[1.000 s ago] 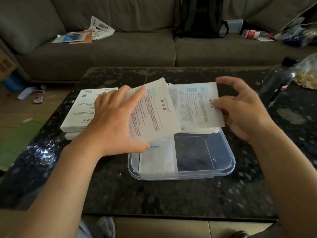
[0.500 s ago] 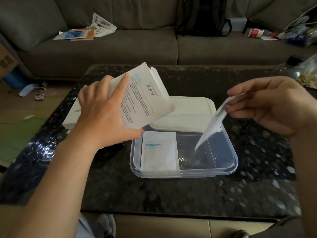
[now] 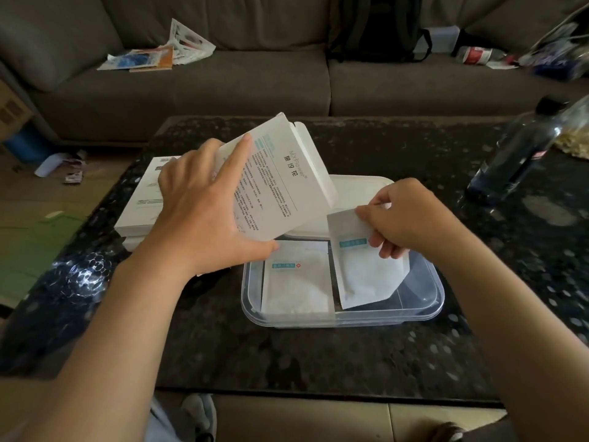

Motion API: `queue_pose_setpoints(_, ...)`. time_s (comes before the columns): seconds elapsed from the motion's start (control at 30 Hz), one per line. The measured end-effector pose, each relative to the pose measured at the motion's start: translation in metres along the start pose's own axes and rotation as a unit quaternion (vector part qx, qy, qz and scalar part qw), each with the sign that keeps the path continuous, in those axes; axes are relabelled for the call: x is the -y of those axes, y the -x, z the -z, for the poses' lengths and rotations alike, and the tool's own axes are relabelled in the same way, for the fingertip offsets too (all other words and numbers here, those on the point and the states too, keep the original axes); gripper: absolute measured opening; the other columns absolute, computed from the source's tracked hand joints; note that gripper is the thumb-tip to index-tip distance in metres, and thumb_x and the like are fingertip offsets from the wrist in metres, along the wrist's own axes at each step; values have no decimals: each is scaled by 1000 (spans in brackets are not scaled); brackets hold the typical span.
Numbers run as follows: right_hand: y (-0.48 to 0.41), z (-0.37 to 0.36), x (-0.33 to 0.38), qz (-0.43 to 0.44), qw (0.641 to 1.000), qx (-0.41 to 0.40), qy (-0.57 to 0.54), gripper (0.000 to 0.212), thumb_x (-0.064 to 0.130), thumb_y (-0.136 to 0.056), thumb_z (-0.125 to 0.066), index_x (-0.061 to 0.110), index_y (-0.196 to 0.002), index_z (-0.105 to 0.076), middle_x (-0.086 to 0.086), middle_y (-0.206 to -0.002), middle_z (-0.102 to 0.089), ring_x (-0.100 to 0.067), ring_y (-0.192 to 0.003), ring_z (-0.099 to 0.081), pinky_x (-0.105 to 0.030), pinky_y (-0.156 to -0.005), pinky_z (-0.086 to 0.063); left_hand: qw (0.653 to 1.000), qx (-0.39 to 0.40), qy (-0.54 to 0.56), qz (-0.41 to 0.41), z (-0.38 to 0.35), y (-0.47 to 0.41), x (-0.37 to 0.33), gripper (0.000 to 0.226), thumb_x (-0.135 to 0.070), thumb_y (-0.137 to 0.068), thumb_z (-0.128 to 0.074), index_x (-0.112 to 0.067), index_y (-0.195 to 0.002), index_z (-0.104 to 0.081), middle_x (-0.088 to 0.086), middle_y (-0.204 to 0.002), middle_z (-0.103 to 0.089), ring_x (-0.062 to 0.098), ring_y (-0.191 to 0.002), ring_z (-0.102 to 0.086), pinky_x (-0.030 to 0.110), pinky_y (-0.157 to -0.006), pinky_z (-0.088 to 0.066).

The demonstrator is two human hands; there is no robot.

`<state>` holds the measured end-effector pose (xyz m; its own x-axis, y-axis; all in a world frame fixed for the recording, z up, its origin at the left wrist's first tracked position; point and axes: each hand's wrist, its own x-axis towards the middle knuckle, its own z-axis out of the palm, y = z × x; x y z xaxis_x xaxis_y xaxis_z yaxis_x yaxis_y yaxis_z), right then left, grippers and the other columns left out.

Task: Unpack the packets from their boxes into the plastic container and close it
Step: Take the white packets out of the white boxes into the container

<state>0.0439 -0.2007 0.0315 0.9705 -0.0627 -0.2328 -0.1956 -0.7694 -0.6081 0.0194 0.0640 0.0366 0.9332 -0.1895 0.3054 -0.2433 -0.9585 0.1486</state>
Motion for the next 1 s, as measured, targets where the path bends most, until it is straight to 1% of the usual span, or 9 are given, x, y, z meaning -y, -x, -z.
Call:
queue_pose_setpoints(0.13,-11,-17,-8,-21,991,-39,123,24,37,-95,-68,18,-103,-57,-5,-76,-71,-17,-45,-69,-35,-54,-63,1000,10,5,-12,-1,0,-1,133,-81,-45,-65,-30,-155,-10,5,-149,-28,31,-139,-27,56,-115,-20)
queue_pose_setpoints(0.23,-15,-23,-13,-22,983,-46,174,20,35,-96,-64,16,-96,-57,-4,-72,-71,-15,-42,-68,-34,-54,-63,1000,10,10,-16,-1,0,-3,132,-78,-46,-67,-30,-155,-10,4,-150,-27,31,-139,-27,55,-115,-20)
queue_pose_setpoints(0.33,-18,-26,-16,-41,987,-22,154,19,33,-98,-62,15,-93,-58,-5,-63,-71,-17,-43,-68,-38,-55,-64,1000,10,15,-16,-1,0,-5,132,-76,-47,-69,-31,-155,-9,4,-150,-26,30,-138,-26,53,-115,-20)
queue_pose_setpoints(0.5,-13,-16,-8,2,998,-14,55,19,32,-102,-57,14,-96,-59,-9,-71,-71,-19,-48,-69,-27,-46,-54,1000,13,21,-14,0,1,-5,132,-76,-47,-69,-32,-155,-9,4,-151,-25,30,-139,-25,53,-115,-19)
queue_pose_setpoints(0.57,-10,-10,-6,24,999,-21,23,21,34,-103,-55,14,-96,-59,-9,-72,-71,-20,-49,-69,-25,-47,-54,1000,12,23,-14,0,0,-5,132,-77,-46,-69,-32,-155,-9,4,-151,-26,30,-139,-25,53,-116,-19)
queue_pose_setpoints(0.7,-7,-8,-5,45,997,-12,59,23,35,-104,-52,14,-99,-58,-7,-74,-70,-20,-49,-69,-25,-47,-55,999,11,27,-23,0,1,-7,131,-76,-47,-69,-31,-155,-10,3,-149,-27,29,-138,-25,51,-115,-17)
queue_pose_setpoints(0.83,-7,-3,-5,66,994,-2,92,24,35,-104,-52,13,-97,-58,-6,-83,-68,-21,-56,-70,-29,-52,-60,999,12,29,-28,-1,2,-10,131,-75,-47,-69,-30,-155,-11,4,-148,-27,28,-137,-25,50,-114,-18)
queue_pose_setpoints(0.93,-7,13,-6,71,996,-3,59,25,33,-103,-55,12,-91,-63,-9,-80,-70,-20,-50,-68,-27,-50,-59,999,8,28,-29,-1,2,-9,131,-76,-47,-69,-29,-155,-11,4,-147,-28,28,-136,-26,51,-113,-19)
queue_pose_setpoints(1.0,-5,21,-8,71,997,17,31,28,32,-102,-56,10,-89,-66,-17,-77,-71,-20,-48,-62,-26,-49,-55,999,11,28,-28,-1,2,-9,131,-76,-47,-69,-29,-155,-11,4,-148,-27,28,-137,-25,51,-114,-18)
